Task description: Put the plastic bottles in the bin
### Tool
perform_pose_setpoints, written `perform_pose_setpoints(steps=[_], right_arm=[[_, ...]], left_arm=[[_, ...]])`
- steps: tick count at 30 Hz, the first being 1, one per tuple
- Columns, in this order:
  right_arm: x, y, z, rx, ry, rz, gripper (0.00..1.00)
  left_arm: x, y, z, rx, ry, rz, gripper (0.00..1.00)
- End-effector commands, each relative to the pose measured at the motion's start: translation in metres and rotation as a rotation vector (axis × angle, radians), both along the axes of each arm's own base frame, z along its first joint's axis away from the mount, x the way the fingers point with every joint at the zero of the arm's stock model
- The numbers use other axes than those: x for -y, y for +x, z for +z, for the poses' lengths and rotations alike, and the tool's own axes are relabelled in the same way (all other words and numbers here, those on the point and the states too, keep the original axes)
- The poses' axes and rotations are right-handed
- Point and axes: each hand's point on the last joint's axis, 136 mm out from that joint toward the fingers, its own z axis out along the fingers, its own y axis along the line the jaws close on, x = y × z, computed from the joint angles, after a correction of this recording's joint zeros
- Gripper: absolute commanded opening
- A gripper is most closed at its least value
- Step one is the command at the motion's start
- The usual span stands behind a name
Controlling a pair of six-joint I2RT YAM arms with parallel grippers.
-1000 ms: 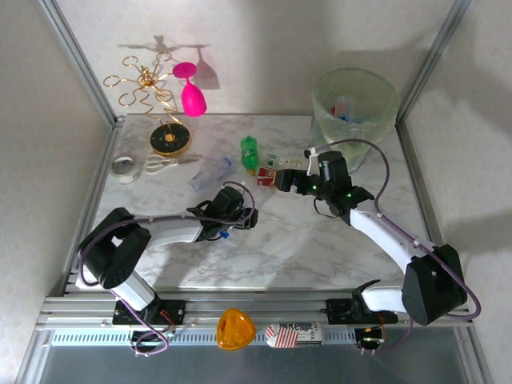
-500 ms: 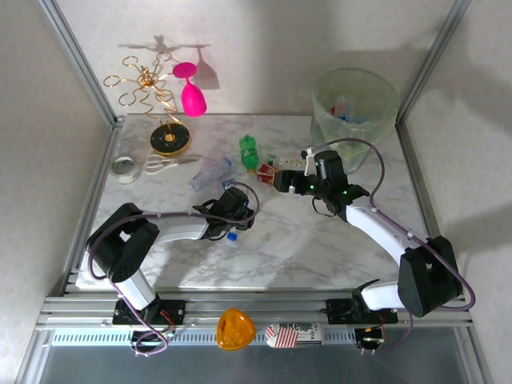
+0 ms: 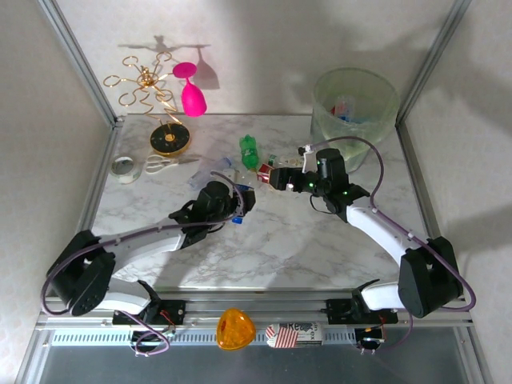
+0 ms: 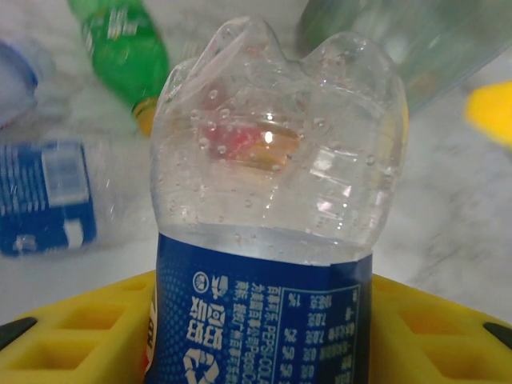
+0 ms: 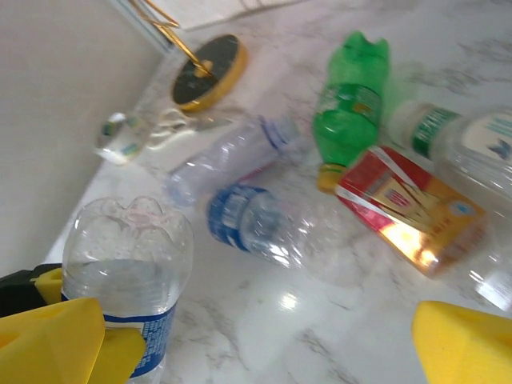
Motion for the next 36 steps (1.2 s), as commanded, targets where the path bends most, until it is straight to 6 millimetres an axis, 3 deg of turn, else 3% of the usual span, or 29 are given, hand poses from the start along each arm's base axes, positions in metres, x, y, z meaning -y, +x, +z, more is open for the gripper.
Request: perform_pose_setpoints(steps=[1, 4, 7, 11, 20, 29, 36], right_arm=[[-0.015, -0.013, 0.037, 0.095, 0.121, 0.093, 0.99], [-0.018, -0.016, 0.045, 0.098, 0.172, 0.102, 0.99], [-0.022, -0.021, 0.054, 0.102, 0.239, 0.127, 0.99], [-0.031, -0.027, 0.066, 0.096, 0.340, 0.181, 0.99], [-0.062, -0.036, 0.063, 0.082, 0.364, 0.293, 0.97], [-0.075, -0.031, 0.042, 0.040, 0.307, 0.299, 0.85], [-0.074, -0.025, 0.035, 0.037, 0.278, 0.278, 0.63]], left_arm=[[0.004, 0.001, 0.046, 0.114, -0.196, 0.001, 0.51], [0.006, -0.006, 0.070, 0.201, -0.275, -0.042, 0.52], [0.011, -0.013, 0.078, 0.249, -0.298, -0.091, 0.53], [0.020, -0.018, 0.072, 0.248, -0.265, -0.138, 0.52], [0.038, -0.025, 0.059, 0.225, -0.196, -0.194, 0.53], [0.052, -0.033, 0.057, 0.232, -0.153, -0.245, 0.54], [0.054, -0.036, 0.054, 0.231, -0.135, -0.243, 0.61]])
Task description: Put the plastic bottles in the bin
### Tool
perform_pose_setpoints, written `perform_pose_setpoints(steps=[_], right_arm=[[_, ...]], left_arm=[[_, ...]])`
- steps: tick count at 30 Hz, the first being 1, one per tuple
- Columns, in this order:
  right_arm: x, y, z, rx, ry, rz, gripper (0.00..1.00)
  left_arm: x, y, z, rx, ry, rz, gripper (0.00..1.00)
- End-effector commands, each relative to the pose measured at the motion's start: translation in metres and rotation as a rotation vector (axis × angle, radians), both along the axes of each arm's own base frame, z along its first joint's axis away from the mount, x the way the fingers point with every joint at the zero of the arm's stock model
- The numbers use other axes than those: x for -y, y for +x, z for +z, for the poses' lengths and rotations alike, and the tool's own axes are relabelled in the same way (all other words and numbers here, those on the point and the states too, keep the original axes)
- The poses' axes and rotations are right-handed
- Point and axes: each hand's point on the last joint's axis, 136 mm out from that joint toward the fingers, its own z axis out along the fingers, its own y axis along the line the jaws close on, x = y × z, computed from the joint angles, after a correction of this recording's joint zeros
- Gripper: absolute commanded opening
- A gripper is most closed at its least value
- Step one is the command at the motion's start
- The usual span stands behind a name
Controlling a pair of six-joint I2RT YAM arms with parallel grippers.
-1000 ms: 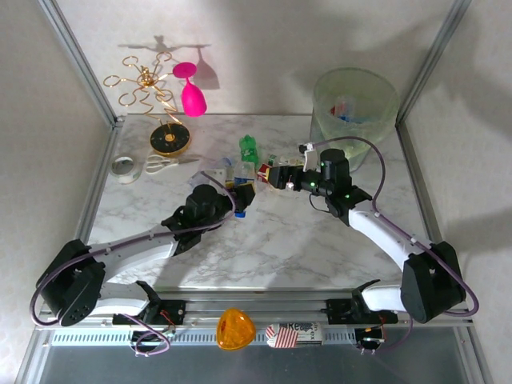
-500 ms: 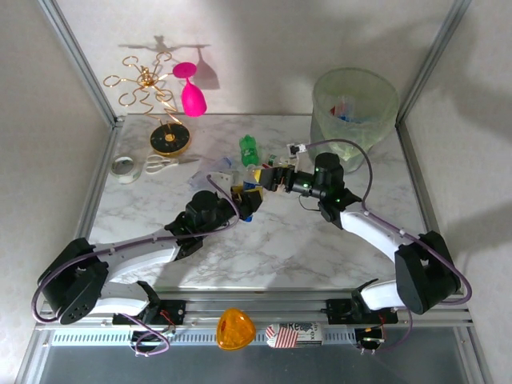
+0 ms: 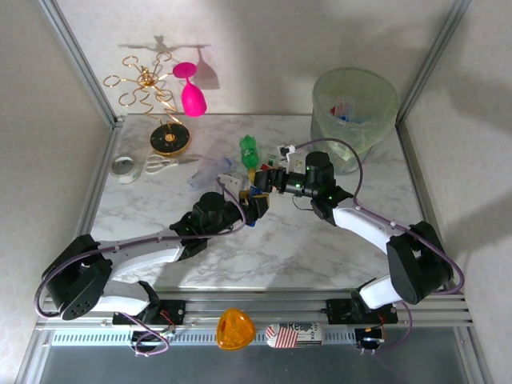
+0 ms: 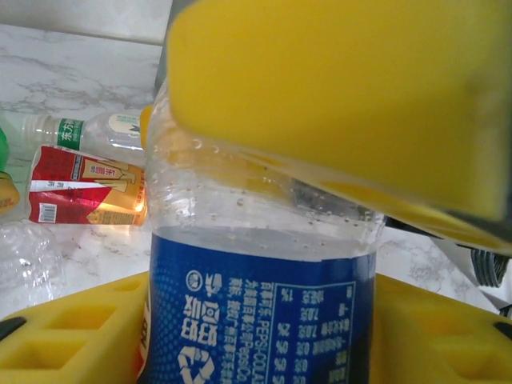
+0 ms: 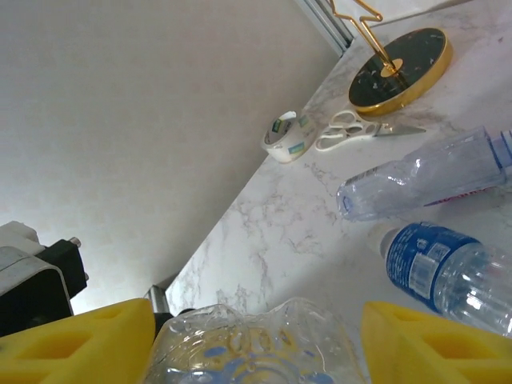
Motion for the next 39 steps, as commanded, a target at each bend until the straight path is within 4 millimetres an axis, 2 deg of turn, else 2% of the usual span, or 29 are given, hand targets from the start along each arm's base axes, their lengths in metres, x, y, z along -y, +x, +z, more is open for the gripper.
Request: perform_pose_setpoints(steps=[1, 3, 9, 14, 15, 20, 27, 33, 39], right_arm=[[-0.003, 0.006, 0.005, 0.030, -0.015, -0.008, 0.60], [-0.001, 0.008, 0.003, 0.035, -0.032, -0.023, 0.58], [0.012, 0.021, 0.003, 0.069, -0.110, -0.127, 0.54], [0.036, 0.044, 0.017, 0.134, -0.211, -0.253, 0.54], [0.043, 0.050, 0.024, 0.154, -0.224, -0.277, 0.54], [0.079, 0.080, 0.073, 0.279, -0.255, -0.392, 0.54], [0.160, 0.127, 0.155, 0.412, -0.214, -0.667, 0.54], [0.229, 0.143, 0.220, 0.540, -0.101, -0.909, 0.52], [0.268, 0.146, 0.253, 0.629, 0.009, -1.053, 0.51]], left_arm=[[0.006, -0.001, 0.019, 0.046, -0.018, -0.008, 0.65], [0.002, 0.000, 0.021, 0.051, -0.022, 0.010, 0.75], [-0.011, 0.000, 0.029, 0.074, -0.050, 0.067, 0.88], [-0.041, 0.004, 0.037, 0.100, -0.102, 0.200, 0.96], [-0.050, 0.005, 0.039, 0.105, -0.119, 0.239, 0.99], [-0.100, 0.015, 0.037, 0.090, -0.179, 0.474, 0.99], [-0.156, 0.026, 0.009, -0.007, -0.266, 0.653, 1.00], [-0.176, 0.028, -0.013, -0.059, -0.284, 0.712, 1.00], [-0.174, 0.029, -0.021, -0.074, -0.273, 0.703, 1.00]])
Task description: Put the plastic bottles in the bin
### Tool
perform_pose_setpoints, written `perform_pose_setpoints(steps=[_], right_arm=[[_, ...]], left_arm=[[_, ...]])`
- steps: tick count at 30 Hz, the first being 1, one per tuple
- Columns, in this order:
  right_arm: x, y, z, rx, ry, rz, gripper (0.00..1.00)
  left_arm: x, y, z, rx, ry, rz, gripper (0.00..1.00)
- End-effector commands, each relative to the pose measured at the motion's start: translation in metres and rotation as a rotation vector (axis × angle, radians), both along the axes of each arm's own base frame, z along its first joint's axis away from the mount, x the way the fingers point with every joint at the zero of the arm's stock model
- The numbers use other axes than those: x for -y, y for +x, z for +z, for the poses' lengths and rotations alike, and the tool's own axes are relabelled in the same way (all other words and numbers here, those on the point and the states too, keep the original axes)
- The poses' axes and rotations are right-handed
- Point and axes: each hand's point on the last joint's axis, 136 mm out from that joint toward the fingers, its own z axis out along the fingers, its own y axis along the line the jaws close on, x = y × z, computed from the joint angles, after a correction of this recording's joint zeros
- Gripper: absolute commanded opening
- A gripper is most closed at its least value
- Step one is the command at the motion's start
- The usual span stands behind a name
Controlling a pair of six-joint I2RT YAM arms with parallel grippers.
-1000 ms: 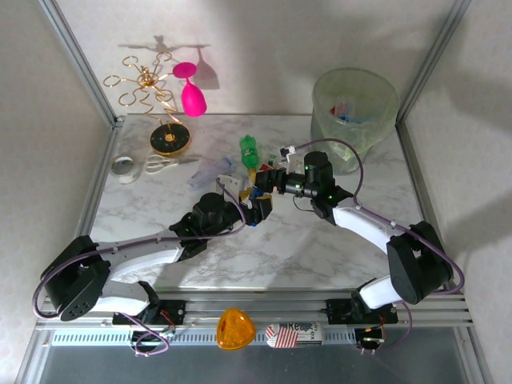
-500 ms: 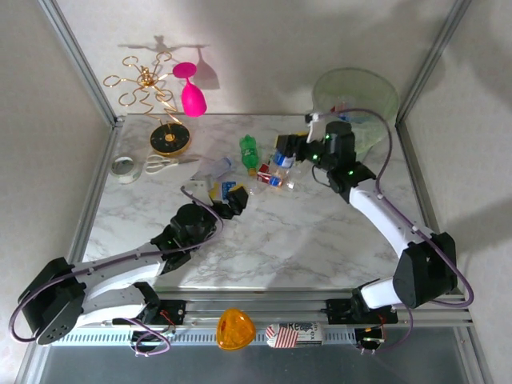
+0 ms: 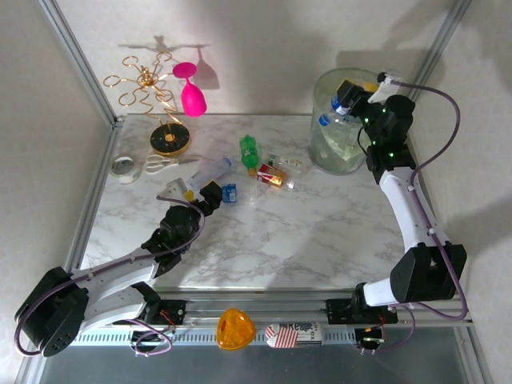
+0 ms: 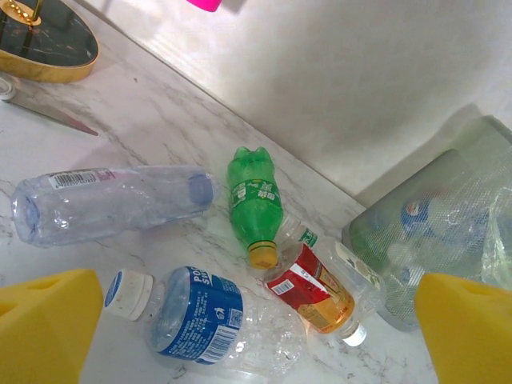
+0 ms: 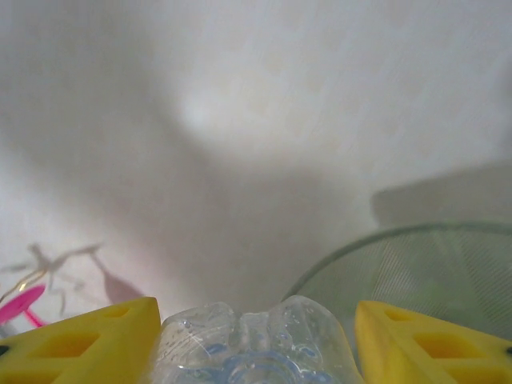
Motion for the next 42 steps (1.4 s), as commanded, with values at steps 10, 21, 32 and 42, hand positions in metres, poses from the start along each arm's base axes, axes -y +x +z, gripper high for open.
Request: perform_pose_setpoints(steps=[10, 21, 32, 42], right_arm=[[0.053, 0.028, 0.034, 0.157, 0.093, -0.183, 0.51], [0.050, 0.085, -0.046, -0.069, 0.062, -0.170, 0.57], [0.050, 0.084, -0.026, -0.091, 0.013, -0.176, 0.99], [0.006, 0.018, 0.019, -0.025, 0.010, -0.020, 0.99]], left_arm=[[-0.003, 0.003, -0.008, -0.018, 0.005, 0.008, 1.00], [-0.005, 0.004, -0.008, -0.027, 0.022, 0.008, 0.99], [0.002, 0.013, -0.002, -0.036, 0.062, -0.023, 1.00], [0.025, 0.046, 0.008, -0.043, 0.077, -0.125, 1.00]])
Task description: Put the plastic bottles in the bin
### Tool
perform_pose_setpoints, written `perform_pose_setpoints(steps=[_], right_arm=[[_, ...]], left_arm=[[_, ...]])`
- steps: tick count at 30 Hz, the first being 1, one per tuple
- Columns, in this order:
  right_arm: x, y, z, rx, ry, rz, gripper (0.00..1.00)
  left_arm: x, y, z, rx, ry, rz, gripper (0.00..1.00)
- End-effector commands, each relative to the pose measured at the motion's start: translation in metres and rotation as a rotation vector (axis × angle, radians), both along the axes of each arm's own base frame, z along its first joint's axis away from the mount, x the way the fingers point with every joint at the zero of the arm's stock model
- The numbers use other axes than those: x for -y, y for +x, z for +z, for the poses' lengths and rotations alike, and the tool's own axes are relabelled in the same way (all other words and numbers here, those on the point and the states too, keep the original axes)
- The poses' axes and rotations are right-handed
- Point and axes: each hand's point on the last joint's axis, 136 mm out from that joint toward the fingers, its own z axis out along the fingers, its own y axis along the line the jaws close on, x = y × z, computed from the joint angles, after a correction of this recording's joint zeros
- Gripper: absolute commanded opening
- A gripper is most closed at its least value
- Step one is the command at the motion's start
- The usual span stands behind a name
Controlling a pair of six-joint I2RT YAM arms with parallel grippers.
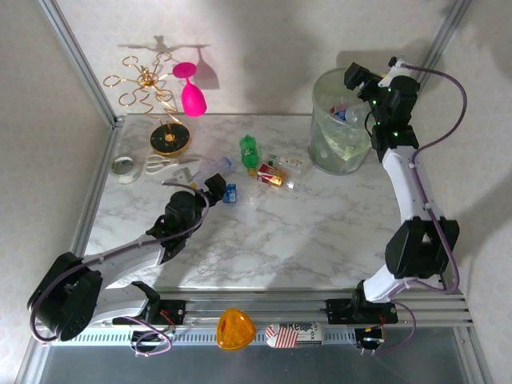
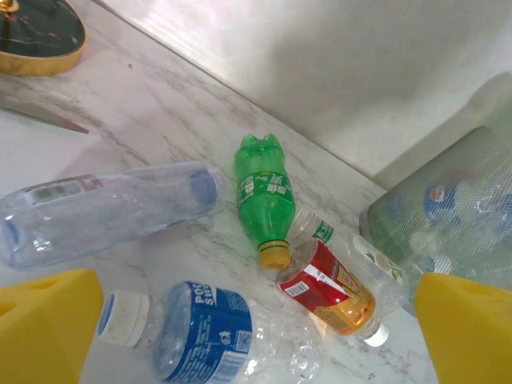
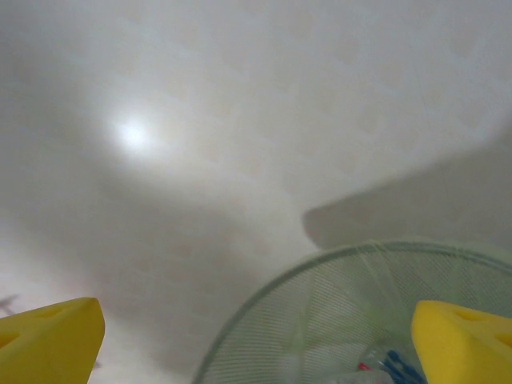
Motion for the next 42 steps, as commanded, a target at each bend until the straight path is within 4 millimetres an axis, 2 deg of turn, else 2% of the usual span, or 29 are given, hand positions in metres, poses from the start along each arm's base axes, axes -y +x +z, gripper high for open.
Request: perform_pose_setpoints(steps=[1, 6, 11, 15, 16, 22, 28, 32, 37, 42], right_arm=[[-0.035, -0.031, 0.018, 0.044, -0.012, 0.113, 0.99], [-0.096, -0.065, -0.006, 0.029, -0.027, 0.299, 0.99], [-0.152, -0.094, -0.057, -0.077, -0.020, 0.471, 0.99], [-0.179, -0.109, -0.099, -0.177, 0.017, 0.557, 0.99], [-0.184, -0.113, -0.109, -0.196, 0.022, 0.575, 0.99], [-0.196, -0.128, -0.169, -0.323, 0.020, 0.610, 0.99], [-0.201, -0.133, -0.208, -0.415, 0.027, 0.624, 0.99], [-0.204, -0.131, -0.210, -0.409, 0.040, 0.633, 0.99], [-0.207, -0.128, -0.205, -0.389, 0.046, 0.646, 0.99], [-0.208, -0.127, -0.208, -0.399, 0.041, 0.643, 0.99]], left_arm=[[0.020, 0.016, 0.016, 0.018, 0.018, -0.090, 1.00], [0.050, 0.041, 0.014, -0.017, 0.086, -0.198, 1.00], [0.077, 0.065, -0.002, -0.083, 0.171, -0.293, 1.00], [0.091, 0.079, -0.018, -0.141, 0.245, -0.359, 1.00], [0.093, 0.081, -0.028, -0.176, 0.267, -0.376, 1.00], [0.095, 0.087, -0.056, -0.261, 0.311, -0.398, 0.99], [0.090, 0.079, -0.089, -0.360, 0.315, -0.400, 0.99], [0.088, 0.068, -0.099, -0.391, 0.282, -0.401, 1.00], [0.082, 0.050, -0.103, -0.423, 0.251, -0.398, 0.99], [0.085, 0.028, -0.103, -0.455, 0.209, -0.433, 1.00]])
